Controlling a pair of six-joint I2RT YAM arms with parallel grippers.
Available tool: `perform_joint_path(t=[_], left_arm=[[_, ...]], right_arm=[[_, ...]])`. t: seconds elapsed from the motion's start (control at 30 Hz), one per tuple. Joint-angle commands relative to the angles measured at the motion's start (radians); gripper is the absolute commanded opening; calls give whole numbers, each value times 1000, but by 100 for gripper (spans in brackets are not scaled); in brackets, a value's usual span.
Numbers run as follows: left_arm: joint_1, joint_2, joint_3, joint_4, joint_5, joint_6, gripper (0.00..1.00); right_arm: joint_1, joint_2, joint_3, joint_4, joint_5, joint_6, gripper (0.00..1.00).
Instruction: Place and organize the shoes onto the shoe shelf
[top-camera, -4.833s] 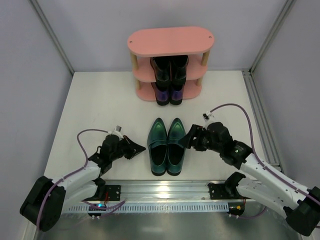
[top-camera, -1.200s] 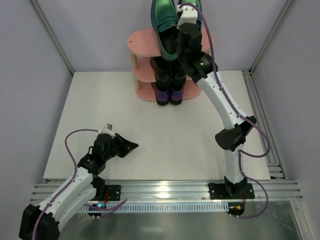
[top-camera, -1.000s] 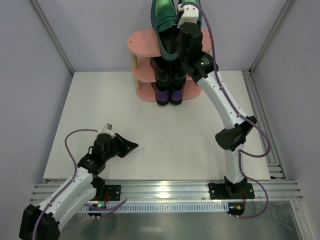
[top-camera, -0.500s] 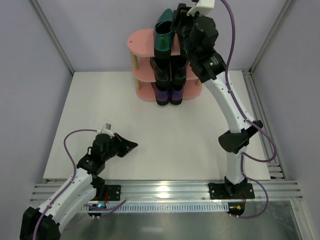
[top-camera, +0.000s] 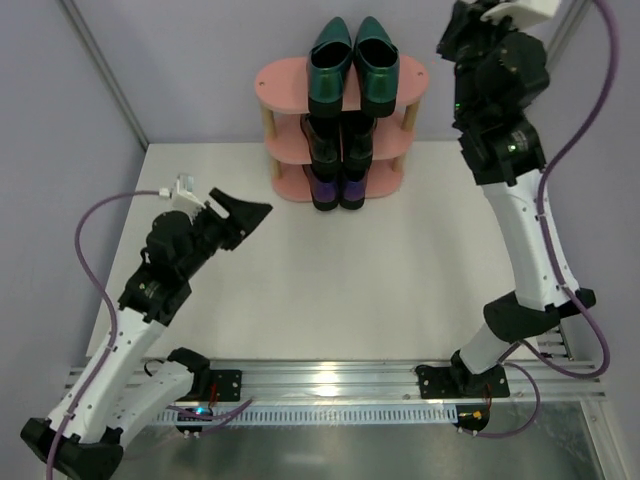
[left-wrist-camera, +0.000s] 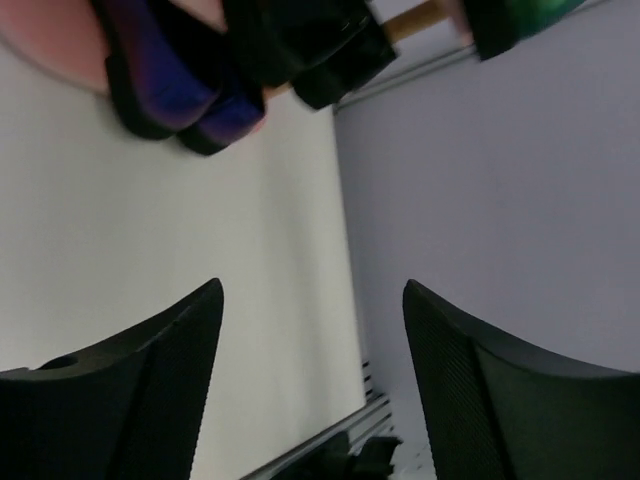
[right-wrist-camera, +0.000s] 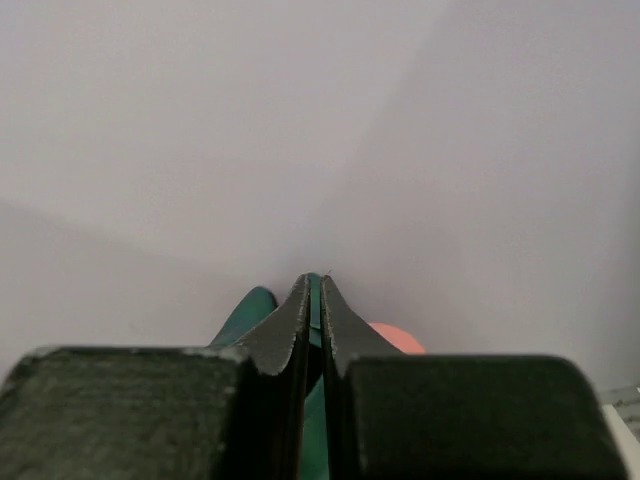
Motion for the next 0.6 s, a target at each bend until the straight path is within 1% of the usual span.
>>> perform_joint_path(t=[0.0,0.03,0.07,0.1,0.13,0.17,0.2,0.23,0.27,0.3,0.33,0.4,0.43,0.5,0.57], left_arm=[[11,160,232,3,-69,107,74],[13,202,345,-16,-74,119,76],[14,289,397,-20,-89,126,78],[28,331,443,-22,-95,141,78],[36,366,497,-23,-96,144,78],[45,406,575,-20,-126,144,77],[71,467,615,-13,-126,144,65],[85,501,648,-4,-123,136,50],[100,532,678,7,-117,130,32],[129,563,745,15,-108,121,1],[142,630,780,15,-73,117,0],[166,693,873,15,-42,119,0],[175,739,896,21,-31,124,0],[200,776,930,74,-13,124,0],[220,817,941,127,15,115,0]], right_arm=[[-148,-63,-82,-81,-38,219,5],[-227,-63,-106,-103,-138,258,4],[-272,-58,-114,-130,-210,289,4],[-308,-47,-114,-143,-274,340,4],[-334,-6,-91,-158,-334,355,4],[-381,17,-73,-175,-464,365,4],[-397,47,-48,-211,-529,369,4],[-412,75,-22,-225,-609,370,4],[-420,129,20,-235,-714,363,4],[-426,147,35,-247,-756,356,4],[-426,167,45,-252,-780,350,4],[-424,203,47,-256,-803,353,4],[-426,209,35,-252,-798,355,4],[-424,221,-11,-223,-792,361,4],[-426,239,-19,-223,-803,359,4]])
